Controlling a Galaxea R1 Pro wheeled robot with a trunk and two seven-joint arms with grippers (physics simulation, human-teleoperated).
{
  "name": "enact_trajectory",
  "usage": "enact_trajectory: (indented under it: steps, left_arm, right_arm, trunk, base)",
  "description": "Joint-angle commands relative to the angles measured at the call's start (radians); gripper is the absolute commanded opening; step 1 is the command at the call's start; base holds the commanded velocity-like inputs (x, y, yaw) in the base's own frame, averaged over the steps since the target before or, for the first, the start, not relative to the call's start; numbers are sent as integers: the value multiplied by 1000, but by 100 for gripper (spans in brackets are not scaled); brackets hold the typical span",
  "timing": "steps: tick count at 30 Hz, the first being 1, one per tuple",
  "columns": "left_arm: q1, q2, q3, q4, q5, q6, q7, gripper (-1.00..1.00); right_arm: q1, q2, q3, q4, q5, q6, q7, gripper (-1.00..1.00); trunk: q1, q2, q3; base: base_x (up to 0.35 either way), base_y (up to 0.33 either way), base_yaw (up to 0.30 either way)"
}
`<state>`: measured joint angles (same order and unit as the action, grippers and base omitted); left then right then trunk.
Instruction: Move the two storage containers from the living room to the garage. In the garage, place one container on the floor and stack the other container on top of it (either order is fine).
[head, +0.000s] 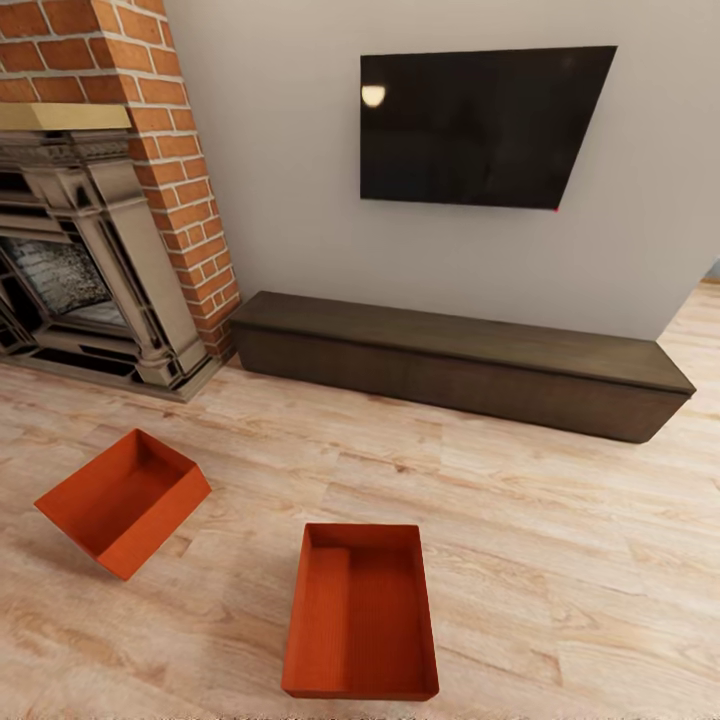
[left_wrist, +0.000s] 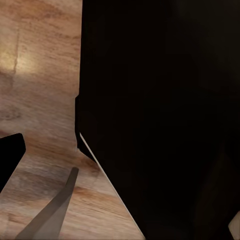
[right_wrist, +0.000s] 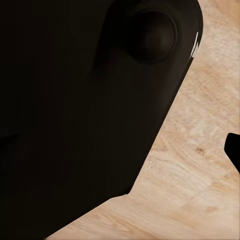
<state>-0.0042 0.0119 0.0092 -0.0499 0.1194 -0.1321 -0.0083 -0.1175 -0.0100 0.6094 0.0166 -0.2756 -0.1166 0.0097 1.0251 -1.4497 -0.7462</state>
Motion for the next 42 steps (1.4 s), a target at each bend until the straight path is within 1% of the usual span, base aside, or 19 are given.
enact_trajectory:
  steps: [1,29,42]
  left_arm:
    - [0,0,0,1,8,-3,-1,100]
    - [0,0,0,1,8,-3,-1,100]
    - [0,0,0,1,9,-3,0,100]
  right_arm:
    - [-1,0,9,2,-10,-5,1,100]
    - [-1,-1,8,2,-10,-6,1,100]
    - [-1,-2,9,2,-10,-6,2,100]
  trunk:
    - [0,0,-2]
    - [0,0,-47]
    - [0,0,-49]
  base:
    - [0,0,0]
    - [0,0,0]
    - [0,0,0]
